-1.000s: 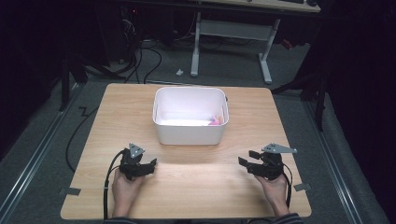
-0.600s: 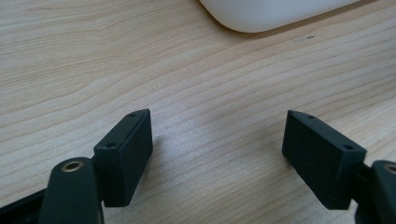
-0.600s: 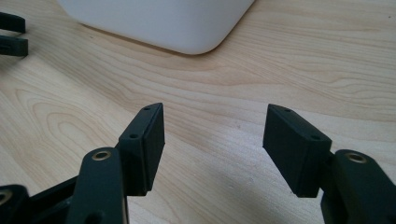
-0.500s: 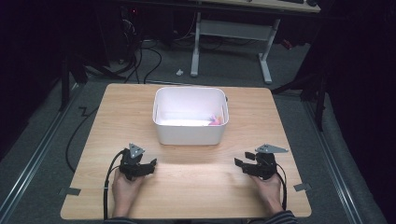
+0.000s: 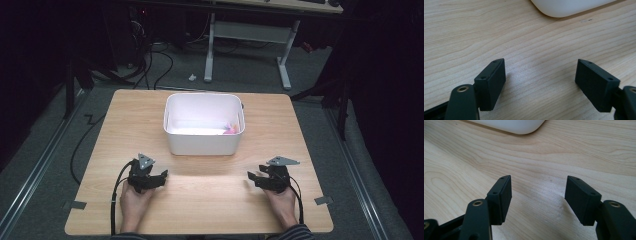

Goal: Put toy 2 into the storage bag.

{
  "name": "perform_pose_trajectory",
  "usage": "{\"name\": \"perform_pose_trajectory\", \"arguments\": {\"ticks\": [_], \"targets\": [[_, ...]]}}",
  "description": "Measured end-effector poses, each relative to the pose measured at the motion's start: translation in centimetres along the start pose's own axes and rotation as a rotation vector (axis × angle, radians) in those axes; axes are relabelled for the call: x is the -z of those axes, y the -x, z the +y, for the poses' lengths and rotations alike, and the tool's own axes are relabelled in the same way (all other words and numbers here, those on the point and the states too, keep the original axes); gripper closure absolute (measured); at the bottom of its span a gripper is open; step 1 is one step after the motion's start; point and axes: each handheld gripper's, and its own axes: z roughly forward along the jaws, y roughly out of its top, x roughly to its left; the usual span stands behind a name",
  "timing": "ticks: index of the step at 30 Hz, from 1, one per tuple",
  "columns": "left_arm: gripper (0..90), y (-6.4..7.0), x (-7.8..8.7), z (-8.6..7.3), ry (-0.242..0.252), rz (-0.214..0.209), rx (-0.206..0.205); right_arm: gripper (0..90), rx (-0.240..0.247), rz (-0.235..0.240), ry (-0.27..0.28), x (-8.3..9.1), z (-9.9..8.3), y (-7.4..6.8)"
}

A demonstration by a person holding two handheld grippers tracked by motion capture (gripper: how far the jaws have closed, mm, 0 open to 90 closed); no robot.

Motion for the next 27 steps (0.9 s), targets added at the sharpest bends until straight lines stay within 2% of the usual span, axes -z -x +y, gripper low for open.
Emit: {"name": "perform_pose_trajectory", "arguments": {"ticks": [13, 20, 27], "targets": [[24.6, 0.0, 0.0, 0.0, 0.0, 0.0, 0.0, 38.5, 0.034, -0.044, -0.008, -1.7, 0.2, -0.6], [24.6, 0.0, 0.0, 0.0, 0.001, 0.001, 0.001, 35.9, 0.116, -0.094, -0.012, -2.0, 0.2, -1.2], [24.6, 0.1, 0.0, -0.1, 0.002, 0.001, 0.003, 32.0, 0.102, -0.103, -0.018, -2.1, 0.2, -1.2]]}}
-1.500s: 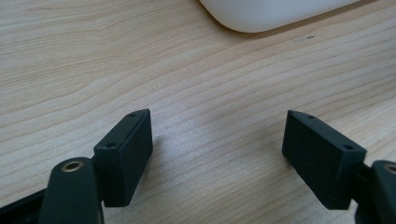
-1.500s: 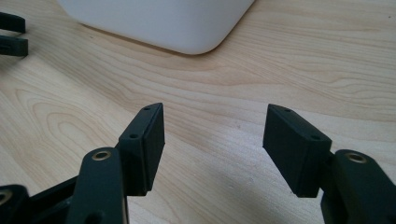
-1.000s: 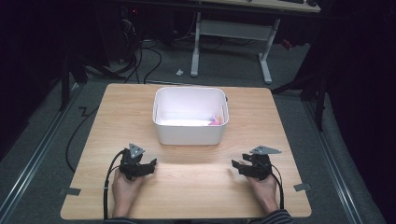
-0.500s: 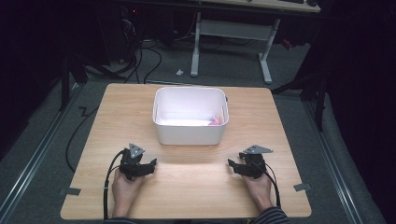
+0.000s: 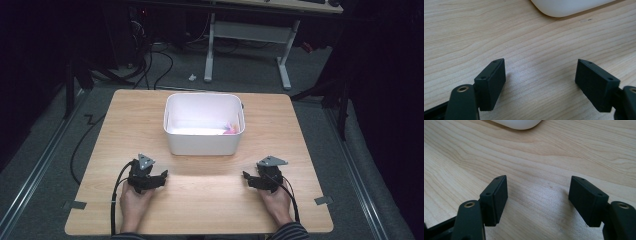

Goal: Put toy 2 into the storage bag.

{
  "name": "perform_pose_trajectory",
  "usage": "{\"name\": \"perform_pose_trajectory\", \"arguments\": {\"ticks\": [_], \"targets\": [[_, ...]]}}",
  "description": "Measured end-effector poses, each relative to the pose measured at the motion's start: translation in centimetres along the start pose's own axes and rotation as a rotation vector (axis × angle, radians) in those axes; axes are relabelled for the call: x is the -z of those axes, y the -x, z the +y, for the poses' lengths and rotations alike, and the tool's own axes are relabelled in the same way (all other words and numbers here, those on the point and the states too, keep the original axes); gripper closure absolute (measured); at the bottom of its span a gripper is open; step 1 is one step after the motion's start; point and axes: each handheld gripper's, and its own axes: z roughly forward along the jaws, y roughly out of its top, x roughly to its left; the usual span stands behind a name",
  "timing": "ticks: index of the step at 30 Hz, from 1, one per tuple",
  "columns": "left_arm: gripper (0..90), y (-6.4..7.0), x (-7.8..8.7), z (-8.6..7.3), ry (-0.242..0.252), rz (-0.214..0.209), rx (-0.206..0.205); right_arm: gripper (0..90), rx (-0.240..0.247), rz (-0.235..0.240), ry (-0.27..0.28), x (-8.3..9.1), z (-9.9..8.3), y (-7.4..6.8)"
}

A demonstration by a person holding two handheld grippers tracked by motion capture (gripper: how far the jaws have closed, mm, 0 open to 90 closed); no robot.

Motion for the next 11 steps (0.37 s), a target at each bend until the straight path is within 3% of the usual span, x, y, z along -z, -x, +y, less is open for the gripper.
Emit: {"name": "perform_pose_trajectory", "arguments": {"ticks": [11], "targets": [[24.6, 0.0, -0.01, 0.02, -0.001, 0.002, 0.001, 26.7, -0.016, -0.018, -0.006, -0.04, 0.0, 0.04]]}}
